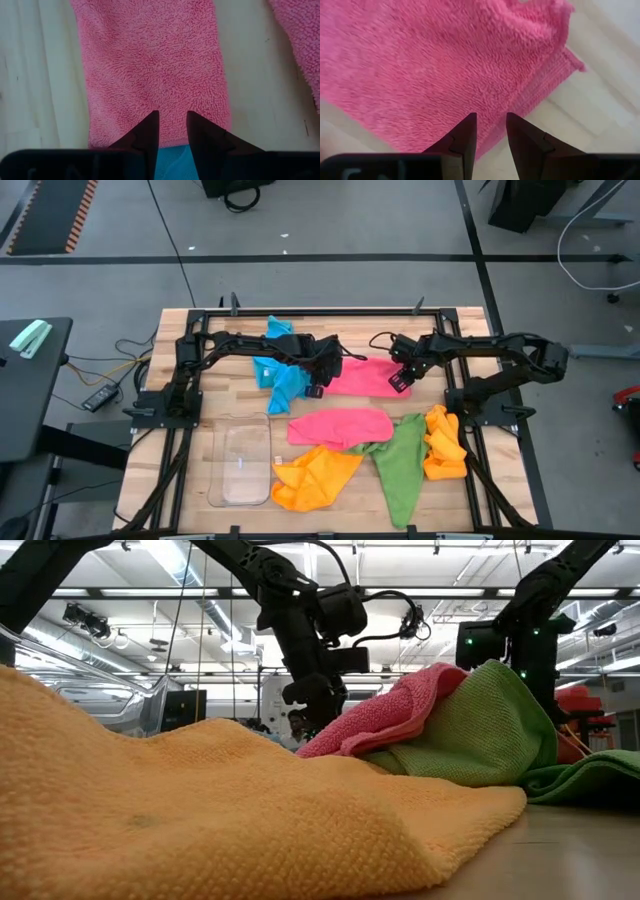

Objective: Fold microfiber towels
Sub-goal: Fold the top pink microfiber cloth

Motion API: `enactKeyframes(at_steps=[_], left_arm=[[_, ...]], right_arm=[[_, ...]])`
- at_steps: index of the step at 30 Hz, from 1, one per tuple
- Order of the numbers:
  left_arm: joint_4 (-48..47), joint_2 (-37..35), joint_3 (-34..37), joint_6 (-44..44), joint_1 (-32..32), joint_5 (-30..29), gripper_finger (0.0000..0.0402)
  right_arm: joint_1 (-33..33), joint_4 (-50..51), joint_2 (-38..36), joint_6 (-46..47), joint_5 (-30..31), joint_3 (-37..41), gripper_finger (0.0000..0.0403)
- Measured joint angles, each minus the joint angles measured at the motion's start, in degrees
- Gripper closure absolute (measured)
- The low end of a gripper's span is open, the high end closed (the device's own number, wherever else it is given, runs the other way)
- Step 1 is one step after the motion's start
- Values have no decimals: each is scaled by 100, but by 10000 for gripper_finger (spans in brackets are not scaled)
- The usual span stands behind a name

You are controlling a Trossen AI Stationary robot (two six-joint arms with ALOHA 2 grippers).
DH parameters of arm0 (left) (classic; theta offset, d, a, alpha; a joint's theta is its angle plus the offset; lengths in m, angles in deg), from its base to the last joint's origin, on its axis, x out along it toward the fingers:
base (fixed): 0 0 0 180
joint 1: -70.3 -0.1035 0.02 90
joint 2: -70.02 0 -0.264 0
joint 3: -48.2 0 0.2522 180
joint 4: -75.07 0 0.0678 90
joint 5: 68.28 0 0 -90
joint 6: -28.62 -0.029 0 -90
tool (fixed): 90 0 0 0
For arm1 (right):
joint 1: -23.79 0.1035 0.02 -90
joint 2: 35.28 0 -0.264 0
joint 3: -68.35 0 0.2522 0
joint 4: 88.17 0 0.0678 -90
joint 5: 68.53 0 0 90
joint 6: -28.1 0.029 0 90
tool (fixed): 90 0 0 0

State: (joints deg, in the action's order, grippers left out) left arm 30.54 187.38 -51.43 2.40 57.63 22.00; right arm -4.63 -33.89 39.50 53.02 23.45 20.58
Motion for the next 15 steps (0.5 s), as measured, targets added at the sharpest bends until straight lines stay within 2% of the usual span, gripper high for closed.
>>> enactKeyframes(at_steps=[7, 15], left_arm=[[0, 0, 0, -2, 0, 0, 294], [-39, 0, 0, -6, 0, 0, 294]], right_arm=[[0, -191, 0, 91, 32, 134, 288], [-47, 47, 0, 241, -14, 134, 288]])
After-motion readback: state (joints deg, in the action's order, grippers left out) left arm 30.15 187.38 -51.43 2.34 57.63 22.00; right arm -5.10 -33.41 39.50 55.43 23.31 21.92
